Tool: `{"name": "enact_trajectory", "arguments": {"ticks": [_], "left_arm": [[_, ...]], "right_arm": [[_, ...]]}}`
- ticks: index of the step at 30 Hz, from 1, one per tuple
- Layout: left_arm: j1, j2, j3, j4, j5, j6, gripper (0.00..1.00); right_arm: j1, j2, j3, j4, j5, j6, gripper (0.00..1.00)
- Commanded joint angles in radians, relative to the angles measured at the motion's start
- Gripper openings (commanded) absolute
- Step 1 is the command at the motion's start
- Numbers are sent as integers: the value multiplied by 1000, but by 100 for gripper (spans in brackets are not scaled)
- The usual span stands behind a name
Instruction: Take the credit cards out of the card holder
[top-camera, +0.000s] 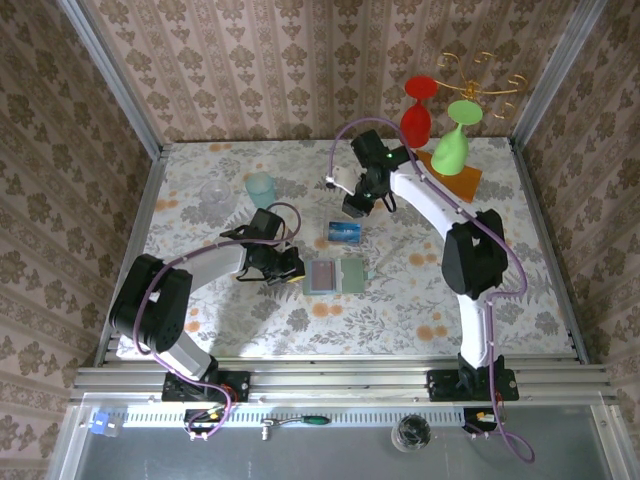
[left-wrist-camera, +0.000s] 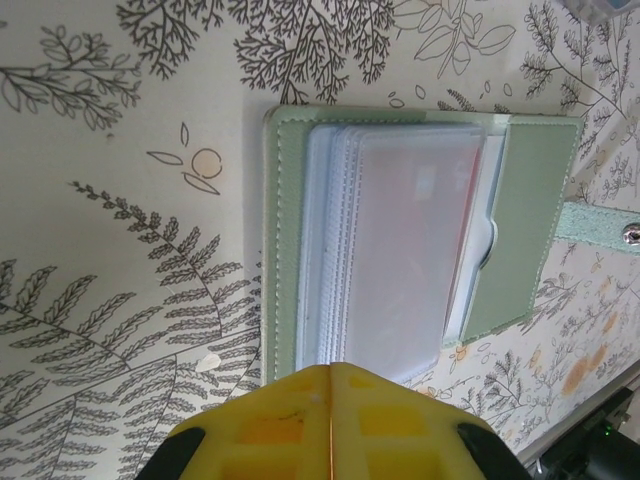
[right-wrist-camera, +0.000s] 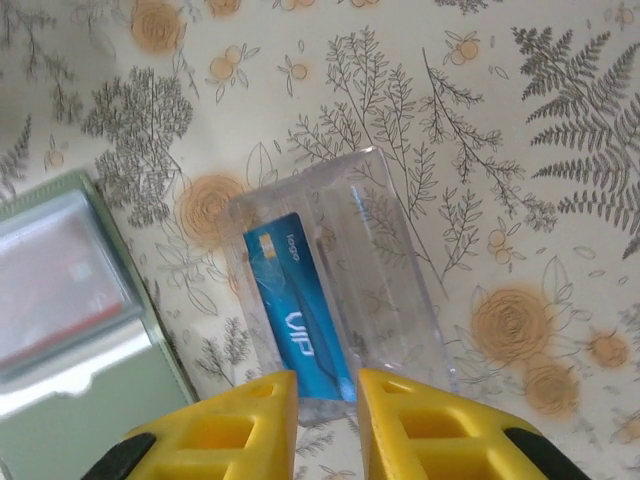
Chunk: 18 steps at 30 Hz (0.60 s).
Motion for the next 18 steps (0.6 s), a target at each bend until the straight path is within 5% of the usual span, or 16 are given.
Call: {"name": "enact_trajectory", "arguments": {"ticks": [1, 10, 18], "left_arm": [[1, 23, 17, 10, 7, -8, 8], [-11, 71, 8, 57, 30, -12, 5], [-28, 63, -34, 63, -5, -18, 2]], "right_arm": [[33, -86, -125, 194, 28, 235, 23], [114, -224, -445, 412, -14, 788, 24], [173, -298, -620, 493, -85, 1104, 28]]}}
